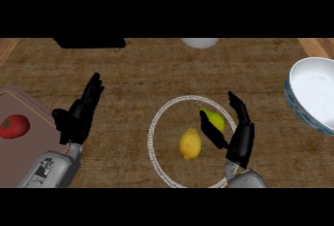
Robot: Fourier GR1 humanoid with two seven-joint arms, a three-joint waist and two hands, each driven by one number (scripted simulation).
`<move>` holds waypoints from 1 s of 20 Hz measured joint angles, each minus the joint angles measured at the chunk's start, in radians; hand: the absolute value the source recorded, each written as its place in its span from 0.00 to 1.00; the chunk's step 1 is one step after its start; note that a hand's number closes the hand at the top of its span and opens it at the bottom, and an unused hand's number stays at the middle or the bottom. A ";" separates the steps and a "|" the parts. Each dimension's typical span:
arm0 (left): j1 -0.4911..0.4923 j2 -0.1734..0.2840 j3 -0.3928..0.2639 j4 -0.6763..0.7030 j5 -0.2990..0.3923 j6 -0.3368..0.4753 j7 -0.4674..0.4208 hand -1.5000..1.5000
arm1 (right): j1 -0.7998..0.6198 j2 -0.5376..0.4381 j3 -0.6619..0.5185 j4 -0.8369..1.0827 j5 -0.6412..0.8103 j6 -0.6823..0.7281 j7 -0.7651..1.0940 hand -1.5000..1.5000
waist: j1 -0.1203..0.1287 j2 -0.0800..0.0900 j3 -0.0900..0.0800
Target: Pick the lemon from the placemat and place it in the bowl
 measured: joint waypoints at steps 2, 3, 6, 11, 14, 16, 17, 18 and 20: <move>0.011 -0.009 -0.007 -0.013 -0.003 0.005 -0.003 0.50 | 0.027 0.019 0.062 -0.023 0.074 -0.106 -0.014 0.00 | 0.006 0.000 0.002; 0.021 -0.007 -0.009 -0.025 -0.003 0.004 -0.002 0.50 | 0.042 0.026 0.087 -0.028 0.118 -0.149 -0.011 0.00 | 0.009 0.000 0.002; 0.021 -0.010 -0.008 -0.033 0.000 0.002 0.006 0.50 | 0.080 0.038 0.147 -0.036 0.243 -0.241 0.033 0.00 | 0.007 0.002 0.001; 0.035 -0.012 -0.008 -0.048 -0.009 0.013 0.004 0.50 | 0.171 0.050 0.149 -0.046 0.401 -0.267 0.148 0.00 | -0.004 0.003 -0.002; 0.043 -0.008 -0.004 -0.054 -0.008 0.009 0.002 0.50 | 0.207 0.054 0.141 -0.083 0.472 -0.241 0.247 0.00 | -0.006 0.005 -0.002; 0.045 -0.009 -0.008 -0.063 -0.012 0.014 0.012 0.50 | 0.233 0.055 0.145 -0.117 0.509 -0.212 0.324 0.00 | -0.006 0.005 -0.002; 0.044 -0.009 -0.008 -0.062 -0.014 0.012 0.010 0.50 | 0.237 0.056 0.145 -0.129 0.527 -0.194 0.370 0.00 | -0.005 0.007 -0.002; 0.047 -0.010 -0.009 -0.065 -0.016 0.014 0.010 0.50 | 0.243 0.057 0.144 -0.140 0.544 -0.175 0.414 0.00 | -0.003 0.008 -0.002; 0.056 -0.015 -0.017 -0.077 -0.019 0.015 0.011 0.50 | 0.247 0.057 0.143 -0.161 0.577 -0.130 0.510 0.00 | 0.002 0.009 -0.002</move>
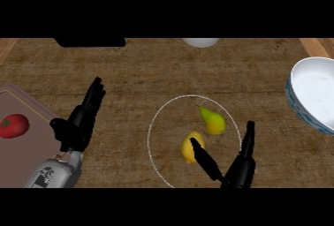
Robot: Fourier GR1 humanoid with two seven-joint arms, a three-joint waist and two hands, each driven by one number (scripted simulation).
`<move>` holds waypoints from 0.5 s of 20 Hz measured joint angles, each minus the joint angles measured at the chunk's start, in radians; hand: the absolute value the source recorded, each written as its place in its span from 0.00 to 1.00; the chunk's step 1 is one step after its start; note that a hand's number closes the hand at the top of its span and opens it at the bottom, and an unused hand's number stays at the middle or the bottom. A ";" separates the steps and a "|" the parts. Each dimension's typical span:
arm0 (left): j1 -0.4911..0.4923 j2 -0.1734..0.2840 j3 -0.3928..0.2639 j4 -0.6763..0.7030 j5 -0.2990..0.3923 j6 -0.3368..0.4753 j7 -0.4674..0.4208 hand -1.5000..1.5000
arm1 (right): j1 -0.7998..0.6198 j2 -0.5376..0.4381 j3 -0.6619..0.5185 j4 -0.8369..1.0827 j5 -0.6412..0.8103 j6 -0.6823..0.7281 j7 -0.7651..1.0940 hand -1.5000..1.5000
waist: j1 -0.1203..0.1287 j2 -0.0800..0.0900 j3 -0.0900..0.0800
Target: Pick the lemon from the placemat and place it in the bowl
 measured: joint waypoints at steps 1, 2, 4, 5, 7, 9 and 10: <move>0.008 0.002 -0.001 -0.003 -0.001 -0.003 -0.004 0.50 | 0.000 0.000 -0.004 -0.014 0.018 0.028 0.049 0.00 | 0.002 0.000 0.000; 0.006 0.007 0.003 -0.007 -0.001 -0.003 -0.001 0.50 | 0.002 0.000 -0.004 -0.030 0.037 0.061 0.099 0.00 | 0.003 0.001 0.000; 0.006 0.007 0.005 -0.014 0.003 -0.008 0.002 0.50 | -0.002 0.000 0.004 -0.050 0.084 0.119 0.203 0.00 | 0.006 0.002 0.001; 0.011 0.010 0.009 -0.017 0.006 -0.012 -0.001 0.50 | -0.001 0.000 0.011 -0.066 0.109 0.150 0.256 0.00 | 0.008 0.002 0.001; 0.009 0.004 0.006 -0.020 0.002 -0.009 0.003 0.50 | -0.007 0.000 0.031 -0.101 0.163 0.215 0.366 0.00 | 0.008 0.002 0.002; 0.006 -0.001 0.005 -0.020 -0.002 -0.006 0.007 0.50 | -0.022 0.000 0.067 -0.127 0.222 0.274 0.461 0.00 | 0.010 0.003 0.003; 0.009 0.005 0.009 -0.033 0.002 -0.011 0.016 0.50 | -0.032 -0.001 0.080 -0.136 0.250 0.305 0.495 0.00 | 0.013 0.003 0.004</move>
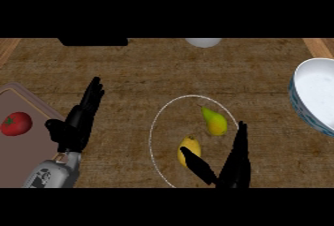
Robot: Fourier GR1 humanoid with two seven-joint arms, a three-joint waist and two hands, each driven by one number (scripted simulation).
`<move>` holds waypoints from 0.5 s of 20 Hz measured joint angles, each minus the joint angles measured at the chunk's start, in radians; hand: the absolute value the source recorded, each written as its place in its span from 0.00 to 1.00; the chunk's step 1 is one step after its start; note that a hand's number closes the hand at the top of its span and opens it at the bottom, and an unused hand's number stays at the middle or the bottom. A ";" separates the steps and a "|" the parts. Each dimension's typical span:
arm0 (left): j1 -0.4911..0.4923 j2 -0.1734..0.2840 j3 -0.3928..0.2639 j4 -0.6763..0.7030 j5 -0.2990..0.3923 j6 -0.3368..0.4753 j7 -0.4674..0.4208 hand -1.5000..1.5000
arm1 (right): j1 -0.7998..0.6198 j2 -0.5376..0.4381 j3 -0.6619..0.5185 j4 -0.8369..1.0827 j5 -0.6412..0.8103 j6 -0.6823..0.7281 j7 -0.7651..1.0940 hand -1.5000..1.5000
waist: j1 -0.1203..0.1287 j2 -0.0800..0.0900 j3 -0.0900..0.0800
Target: Pick the lemon from the placemat and place it in the bowl
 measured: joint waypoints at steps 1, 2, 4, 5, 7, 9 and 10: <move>0.000 -0.003 -0.001 0.002 -0.003 -0.002 -0.002 0.50 | -0.011 -0.001 0.018 -0.016 0.025 0.029 0.030 0.00 | 0.000 0.001 0.001; -0.009 -0.003 0.001 0.005 -0.005 -0.003 0.005 0.50 | -0.021 -0.002 0.037 -0.034 0.053 0.052 0.058 0.00 | 0.000 0.001 0.001; 0.005 -0.006 0.002 -0.006 -0.010 -0.005 -0.002 0.50 | -0.029 -0.003 0.070 -0.059 0.097 0.081 0.097 0.00 | 0.003 0.001 0.002; 0.005 -0.010 0.003 -0.003 -0.012 -0.005 -0.002 0.50 | -0.041 -0.004 0.084 -0.061 0.108 0.089 0.112 0.00 | 0.004 0.002 0.003; 0.010 -0.021 0.003 -0.002 -0.013 -0.009 -0.006 0.50 | -0.048 -0.005 0.103 -0.081 0.136 0.103 0.134 0.00 | 0.003 0.003 0.003; 0.010 -0.015 0.013 -0.007 -0.011 -0.016 0.002 0.50 | -0.041 -0.006 0.132 -0.098 0.163 0.098 0.142 0.00 | 0.003 0.003 0.004; 0.009 -0.018 0.013 -0.004 -0.019 -0.014 -0.001 0.50 | -0.043 -0.007 0.147 -0.089 0.175 0.084 0.138 0.00 | 0.004 0.003 0.004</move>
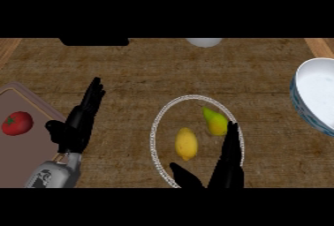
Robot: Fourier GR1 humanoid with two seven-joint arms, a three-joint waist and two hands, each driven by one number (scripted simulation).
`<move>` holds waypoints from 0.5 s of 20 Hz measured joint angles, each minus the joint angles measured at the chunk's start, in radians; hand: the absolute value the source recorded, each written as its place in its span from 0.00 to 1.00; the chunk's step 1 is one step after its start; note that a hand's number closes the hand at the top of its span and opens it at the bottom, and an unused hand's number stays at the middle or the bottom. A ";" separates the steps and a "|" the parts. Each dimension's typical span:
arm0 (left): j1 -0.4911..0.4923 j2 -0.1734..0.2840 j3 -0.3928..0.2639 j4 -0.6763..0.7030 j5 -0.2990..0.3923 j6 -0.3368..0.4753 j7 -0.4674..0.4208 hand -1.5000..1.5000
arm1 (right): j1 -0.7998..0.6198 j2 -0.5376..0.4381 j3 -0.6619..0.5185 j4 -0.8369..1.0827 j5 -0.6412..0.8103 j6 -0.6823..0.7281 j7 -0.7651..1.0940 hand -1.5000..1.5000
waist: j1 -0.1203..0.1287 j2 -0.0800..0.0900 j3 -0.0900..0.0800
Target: Pick the lemon from the placemat and place it in the bowl
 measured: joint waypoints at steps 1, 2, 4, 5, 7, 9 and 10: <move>0.003 -0.005 -0.002 0.005 -0.004 -0.001 -0.005 0.50 | -0.006 0.000 0.008 -0.014 0.008 -0.001 0.005 0.00 | 0.000 0.000 0.000; -0.003 -0.007 0.000 0.012 -0.007 -0.002 -0.004 0.50 | -0.003 -0.001 0.017 -0.017 0.019 -0.010 0.004 0.00 | -0.001 0.000 0.000; 0.004 -0.014 -0.003 0.007 -0.010 -0.004 -0.005 0.50 | -0.011 -0.001 0.027 -0.017 0.025 -0.026 0.004 0.00 | 0.001 0.001 0.000; 0.002 -0.012 0.002 0.007 -0.010 -0.007 -0.005 0.50 | -0.010 -0.001 0.034 -0.019 0.032 -0.033 0.006 0.00 | 0.001 0.001 0.001; -0.005 -0.022 0.000 0.013 -0.015 -0.008 -0.002 0.50 | -0.022 -0.001 0.033 -0.019 0.026 -0.048 0.005 0.00 | 0.001 0.002 0.001; -0.009 -0.025 0.005 0.017 -0.018 -0.007 0.000 0.50 | -0.014 -0.001 0.040 -0.005 0.026 -0.076 0.000 0.00 | 0.001 0.002 0.001; -0.011 -0.020 0.009 0.018 -0.017 -0.014 0.004 0.50 | -0.008 -0.001 0.045 -0.007 0.025 -0.086 0.000 0.00 | 0.000 0.002 0.001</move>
